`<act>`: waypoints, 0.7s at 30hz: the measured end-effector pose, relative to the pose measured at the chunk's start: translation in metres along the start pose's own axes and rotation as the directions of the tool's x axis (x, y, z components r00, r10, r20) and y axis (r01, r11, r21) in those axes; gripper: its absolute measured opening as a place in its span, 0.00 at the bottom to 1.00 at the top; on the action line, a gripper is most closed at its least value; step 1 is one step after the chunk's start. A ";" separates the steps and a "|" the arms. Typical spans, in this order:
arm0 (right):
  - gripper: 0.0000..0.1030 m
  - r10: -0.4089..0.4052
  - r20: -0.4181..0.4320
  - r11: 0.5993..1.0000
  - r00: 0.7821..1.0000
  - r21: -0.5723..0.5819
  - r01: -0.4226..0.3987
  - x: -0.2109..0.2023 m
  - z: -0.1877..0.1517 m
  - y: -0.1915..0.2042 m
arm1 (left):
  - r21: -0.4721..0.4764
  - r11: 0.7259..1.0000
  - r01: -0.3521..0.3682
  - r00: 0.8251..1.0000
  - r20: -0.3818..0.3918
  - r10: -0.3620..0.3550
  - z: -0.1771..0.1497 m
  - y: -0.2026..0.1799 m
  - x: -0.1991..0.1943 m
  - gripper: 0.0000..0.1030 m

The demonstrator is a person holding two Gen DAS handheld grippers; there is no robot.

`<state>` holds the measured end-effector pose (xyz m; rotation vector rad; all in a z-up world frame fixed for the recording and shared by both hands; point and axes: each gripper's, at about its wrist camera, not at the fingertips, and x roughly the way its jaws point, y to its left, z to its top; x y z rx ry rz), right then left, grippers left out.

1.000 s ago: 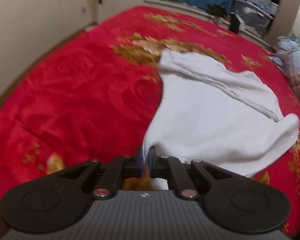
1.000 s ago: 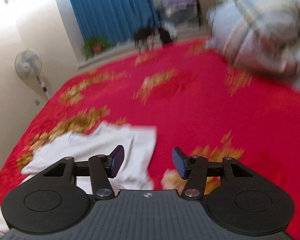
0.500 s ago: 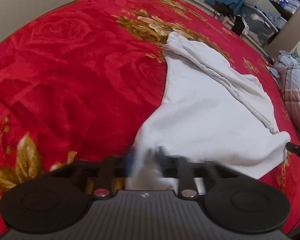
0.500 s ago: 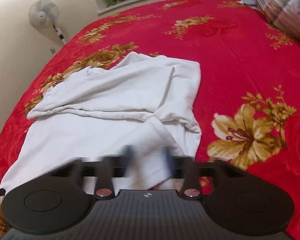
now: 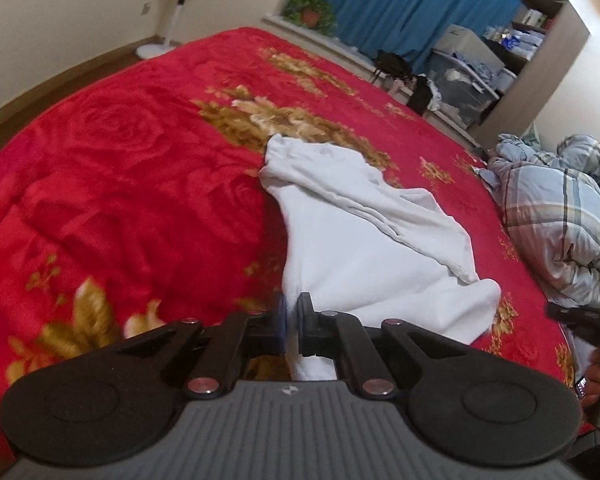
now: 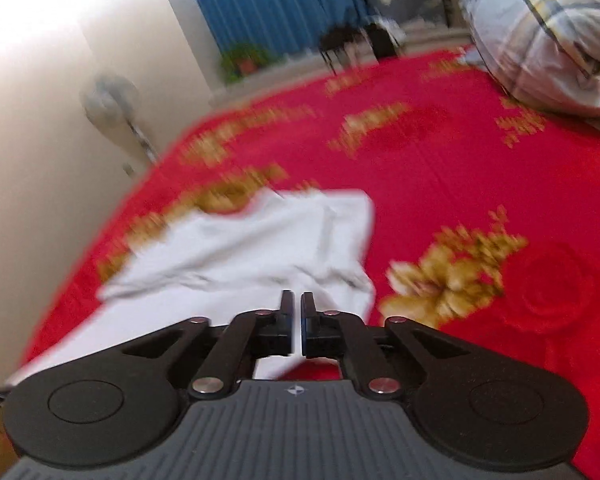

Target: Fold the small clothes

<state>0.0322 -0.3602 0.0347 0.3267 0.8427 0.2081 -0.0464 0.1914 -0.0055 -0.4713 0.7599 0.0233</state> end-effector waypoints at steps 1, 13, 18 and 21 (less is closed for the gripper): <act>0.40 -0.008 -0.015 1.000 1.000 0.001 0.008 0.009 -0.002 -0.001 | 0.007 1.000 0.006 0.999 -0.035 -0.006 -0.003 0.001 0.001 0.05; 0.06 0.017 -0.143 1.000 0.990 -0.020 -0.020 0.098 -0.008 0.014 | -0.017 0.997 -0.071 0.962 -0.266 0.064 -0.007 0.022 0.062 0.37; 0.04 0.088 -0.085 0.995 0.993 -0.036 -0.091 0.038 -0.006 0.018 | 0.014 0.996 -0.085 0.960 -0.266 0.086 -0.011 0.021 0.069 0.06; 0.04 0.139 -0.003 0.988 0.990 0.062 -0.139 -0.018 -0.010 0.006 | 0.021 0.999 -0.028 0.979 -0.204 0.032 -0.010 0.014 0.043 0.05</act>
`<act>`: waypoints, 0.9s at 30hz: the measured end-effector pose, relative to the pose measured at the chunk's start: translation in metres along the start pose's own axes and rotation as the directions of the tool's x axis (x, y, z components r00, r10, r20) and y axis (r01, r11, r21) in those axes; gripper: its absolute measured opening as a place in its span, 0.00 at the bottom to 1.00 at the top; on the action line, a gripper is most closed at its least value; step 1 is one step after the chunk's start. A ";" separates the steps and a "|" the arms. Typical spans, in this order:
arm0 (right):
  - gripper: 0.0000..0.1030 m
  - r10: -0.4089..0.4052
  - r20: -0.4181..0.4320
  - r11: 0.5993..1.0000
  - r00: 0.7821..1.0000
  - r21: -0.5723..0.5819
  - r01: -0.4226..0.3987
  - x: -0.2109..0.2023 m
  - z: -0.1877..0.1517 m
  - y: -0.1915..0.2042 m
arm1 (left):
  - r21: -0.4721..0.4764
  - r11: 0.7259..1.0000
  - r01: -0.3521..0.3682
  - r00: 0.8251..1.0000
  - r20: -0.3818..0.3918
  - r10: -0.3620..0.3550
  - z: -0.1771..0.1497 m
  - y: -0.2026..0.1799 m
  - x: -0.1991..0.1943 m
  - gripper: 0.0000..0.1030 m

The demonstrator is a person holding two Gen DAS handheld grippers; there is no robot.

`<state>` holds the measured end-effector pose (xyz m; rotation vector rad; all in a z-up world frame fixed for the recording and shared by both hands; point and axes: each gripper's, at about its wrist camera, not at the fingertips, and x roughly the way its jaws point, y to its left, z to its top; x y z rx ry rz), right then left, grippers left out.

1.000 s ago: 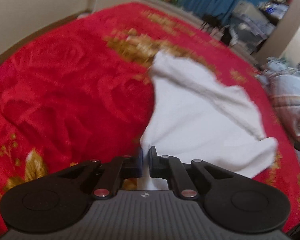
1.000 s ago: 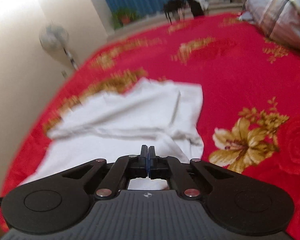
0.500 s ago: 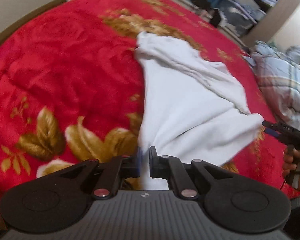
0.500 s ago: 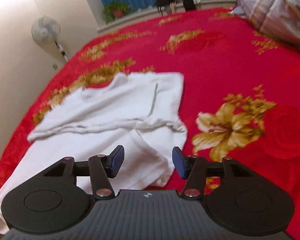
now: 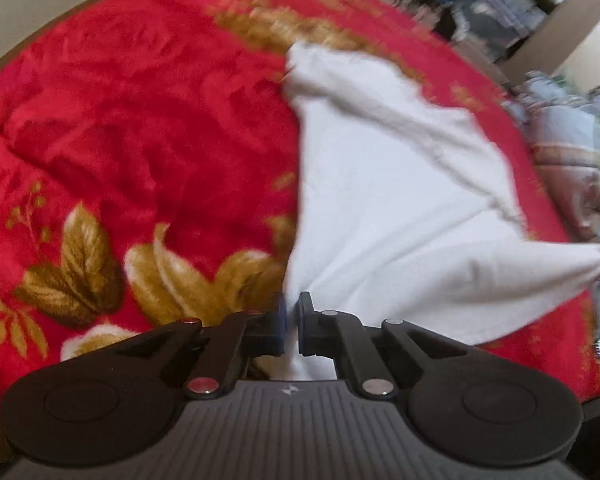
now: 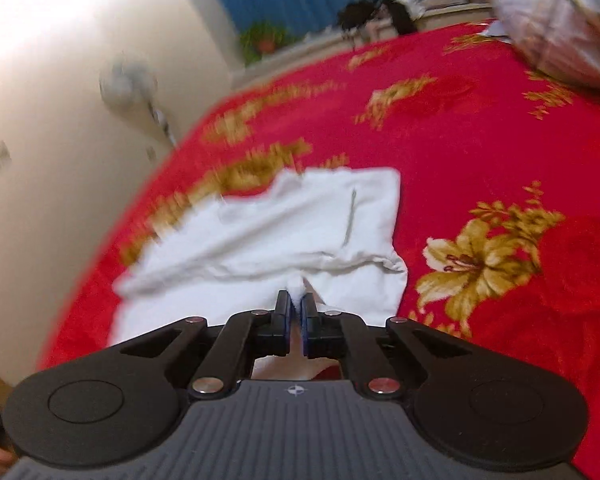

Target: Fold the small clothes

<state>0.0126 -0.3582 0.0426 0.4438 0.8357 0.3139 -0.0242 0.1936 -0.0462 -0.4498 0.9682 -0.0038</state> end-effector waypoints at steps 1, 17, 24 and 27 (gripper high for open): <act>0.04 0.014 0.041 1.000 0.999 0.024 -0.015 -0.023 -0.003 -0.001 | 0.005 0.999 0.035 0.999 0.026 -0.035 0.000 -0.003 -0.013 0.05; 0.13 -0.196 -0.167 0.979 0.966 0.031 0.204 -0.013 -0.040 -0.050 | 0.231 0.972 0.045 0.996 -0.085 -0.026 -0.010 -0.063 0.015 0.22; 0.25 -0.293 -0.442 0.956 0.848 -0.139 0.258 0.086 -0.054 -0.039 | 0.358 0.932 -0.051 0.986 -0.129 0.104 -0.024 -0.092 0.049 0.31; 0.26 -0.240 -0.356 0.971 0.903 -0.105 0.217 0.087 -0.028 -0.026 | 0.375 0.925 -0.069 0.998 0.028 0.063 -0.004 -0.114 0.036 0.32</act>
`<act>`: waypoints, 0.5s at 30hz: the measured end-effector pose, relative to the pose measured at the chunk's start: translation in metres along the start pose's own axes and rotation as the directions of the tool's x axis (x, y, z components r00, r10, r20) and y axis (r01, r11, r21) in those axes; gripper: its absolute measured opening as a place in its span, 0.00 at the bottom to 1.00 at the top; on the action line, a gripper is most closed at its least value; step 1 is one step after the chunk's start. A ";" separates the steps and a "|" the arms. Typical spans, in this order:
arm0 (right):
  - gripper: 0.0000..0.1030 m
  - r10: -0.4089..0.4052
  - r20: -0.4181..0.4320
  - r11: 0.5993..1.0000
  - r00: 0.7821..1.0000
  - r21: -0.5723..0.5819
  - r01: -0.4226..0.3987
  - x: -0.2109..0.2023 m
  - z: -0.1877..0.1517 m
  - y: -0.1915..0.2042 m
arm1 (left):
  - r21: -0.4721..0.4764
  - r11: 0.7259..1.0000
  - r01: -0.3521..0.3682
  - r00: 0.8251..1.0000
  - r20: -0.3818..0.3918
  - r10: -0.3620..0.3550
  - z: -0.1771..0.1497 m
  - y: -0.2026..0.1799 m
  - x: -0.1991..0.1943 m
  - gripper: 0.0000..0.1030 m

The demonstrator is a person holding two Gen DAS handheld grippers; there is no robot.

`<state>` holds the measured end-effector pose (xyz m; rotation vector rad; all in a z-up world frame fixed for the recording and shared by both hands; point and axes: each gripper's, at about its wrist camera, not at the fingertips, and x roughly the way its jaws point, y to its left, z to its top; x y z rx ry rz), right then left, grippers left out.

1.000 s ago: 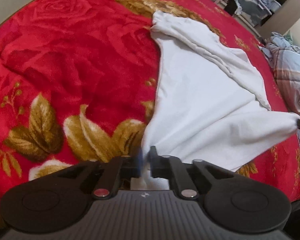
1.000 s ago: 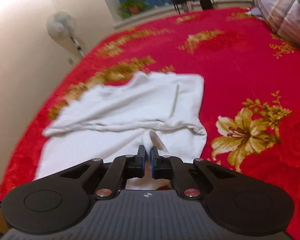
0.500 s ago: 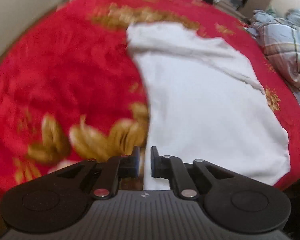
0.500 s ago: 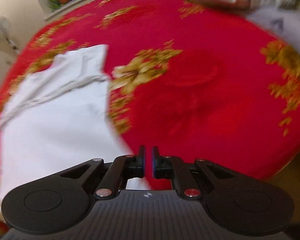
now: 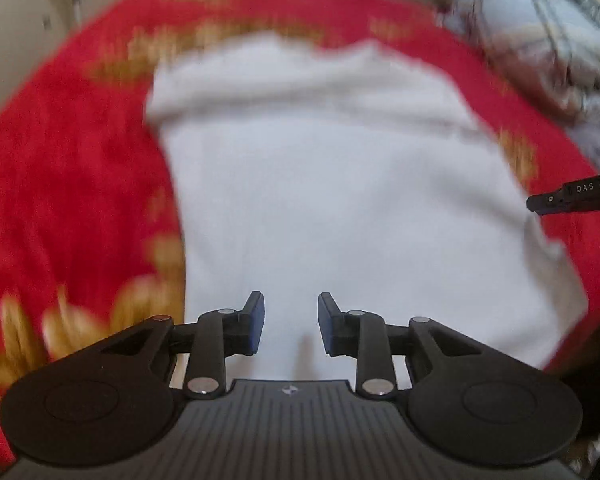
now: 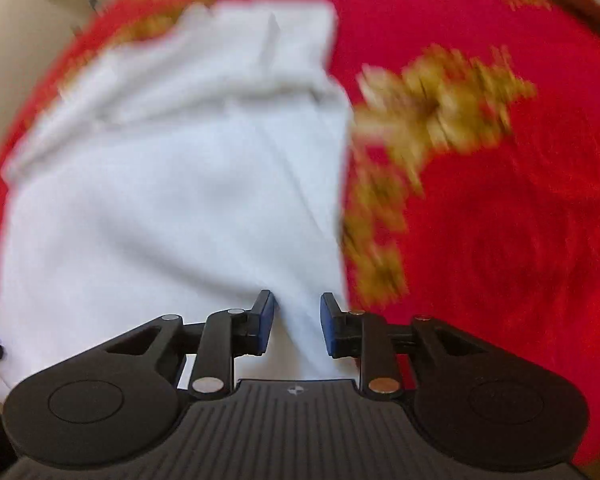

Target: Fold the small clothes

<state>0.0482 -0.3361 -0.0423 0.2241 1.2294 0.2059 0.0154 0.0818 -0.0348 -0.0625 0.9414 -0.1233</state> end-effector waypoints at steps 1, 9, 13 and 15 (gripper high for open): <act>0.27 0.023 0.059 1.000 0.998 -0.008 -0.023 -0.007 0.009 0.004 | -0.003 1.000 0.010 0.999 0.043 -0.010 0.014 -0.005 0.000 0.32; 0.27 0.030 0.335 0.997 0.942 0.057 -0.052 -0.039 0.079 -0.006 | 0.053 0.993 0.106 0.974 0.197 -0.114 0.127 -0.093 0.051 0.25; 0.27 -0.001 0.357 0.994 0.934 0.105 -0.039 -0.038 0.091 -0.017 | 0.074 0.990 0.124 0.974 0.182 -0.136 0.169 -0.148 0.113 0.27; 0.27 0.005 0.348 0.992 0.937 0.119 -0.050 -0.036 0.095 -0.021 | 0.062 0.990 0.127 0.980 0.146 -0.135 0.179 -0.168 0.143 0.29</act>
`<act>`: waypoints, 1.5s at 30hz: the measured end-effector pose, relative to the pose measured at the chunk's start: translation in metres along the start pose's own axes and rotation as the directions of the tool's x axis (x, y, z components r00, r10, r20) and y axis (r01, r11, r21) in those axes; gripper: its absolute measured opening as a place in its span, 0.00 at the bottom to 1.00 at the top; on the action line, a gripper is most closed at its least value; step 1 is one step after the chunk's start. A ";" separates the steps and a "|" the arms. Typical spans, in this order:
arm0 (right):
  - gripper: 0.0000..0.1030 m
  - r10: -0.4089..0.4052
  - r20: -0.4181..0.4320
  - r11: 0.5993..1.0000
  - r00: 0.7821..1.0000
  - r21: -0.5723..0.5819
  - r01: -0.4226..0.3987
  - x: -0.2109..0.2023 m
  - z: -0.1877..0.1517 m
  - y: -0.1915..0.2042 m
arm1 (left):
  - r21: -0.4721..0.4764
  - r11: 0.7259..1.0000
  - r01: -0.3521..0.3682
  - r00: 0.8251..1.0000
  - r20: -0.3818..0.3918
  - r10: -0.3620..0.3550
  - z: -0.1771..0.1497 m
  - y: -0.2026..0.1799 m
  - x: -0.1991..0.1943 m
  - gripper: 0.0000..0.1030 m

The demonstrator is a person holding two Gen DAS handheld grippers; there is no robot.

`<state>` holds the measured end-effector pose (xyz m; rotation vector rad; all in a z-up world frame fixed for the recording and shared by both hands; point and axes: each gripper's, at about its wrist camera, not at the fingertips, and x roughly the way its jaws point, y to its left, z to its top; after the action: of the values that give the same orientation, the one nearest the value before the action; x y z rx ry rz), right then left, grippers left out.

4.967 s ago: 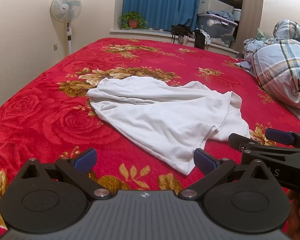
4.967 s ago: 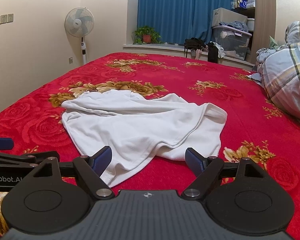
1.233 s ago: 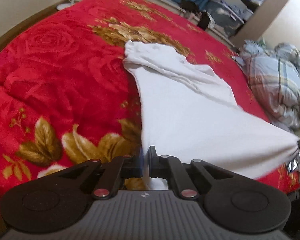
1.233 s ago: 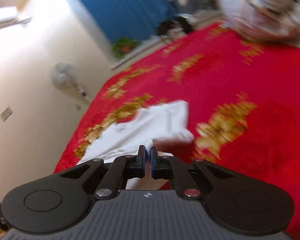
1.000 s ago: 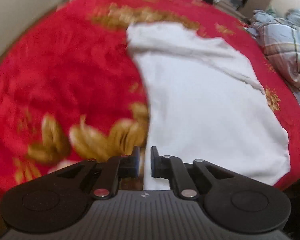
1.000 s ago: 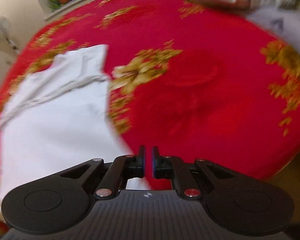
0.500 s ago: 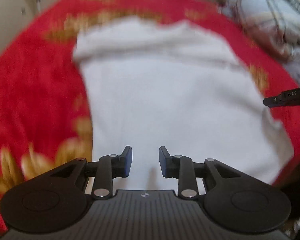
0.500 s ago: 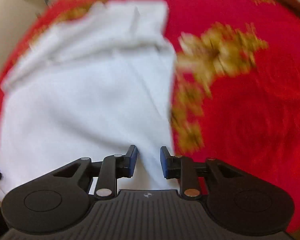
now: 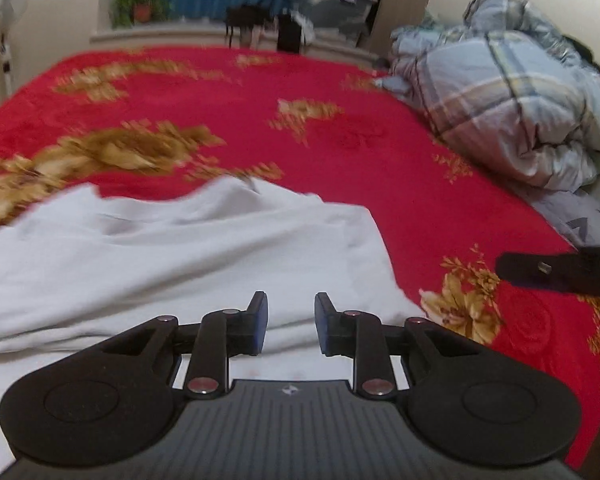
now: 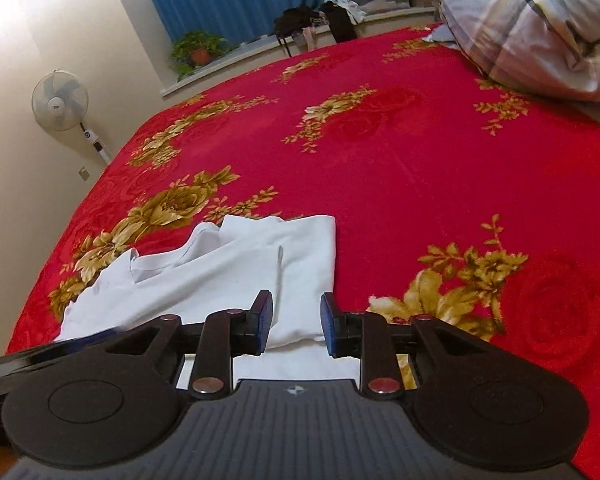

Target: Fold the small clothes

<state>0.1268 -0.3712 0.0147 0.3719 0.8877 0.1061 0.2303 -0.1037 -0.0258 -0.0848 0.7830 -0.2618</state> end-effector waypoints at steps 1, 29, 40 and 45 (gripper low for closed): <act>0.27 0.004 -0.004 1.000 1.000 0.003 -0.004 -0.001 -0.001 0.001 | -0.016 1.000 0.007 1.000 -0.025 -0.007 0.003 -0.008 0.020 0.32; 0.27 0.023 -0.011 0.990 1.000 -0.136 -0.024 0.018 -0.026 0.037 | -0.758 0.365 -0.540 0.589 -0.030 0.808 -0.069 0.463 -0.294 0.30; 0.27 0.227 -0.023 0.880 0.974 -0.423 -0.215 0.051 -0.079 0.171 | -0.739 0.575 -0.350 0.841 0.022 0.541 -0.062 0.477 -0.250 0.30; 0.27 0.278 -0.106 0.771 0.955 -0.568 -0.287 0.108 -0.101 0.263 | -0.712 0.620 -0.329 0.869 0.029 0.494 -0.057 0.466 -0.238 0.30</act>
<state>0.1332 -0.0722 -0.0280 -0.0755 0.7642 0.6502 0.1223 0.4093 0.0171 -0.6307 0.6144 0.5068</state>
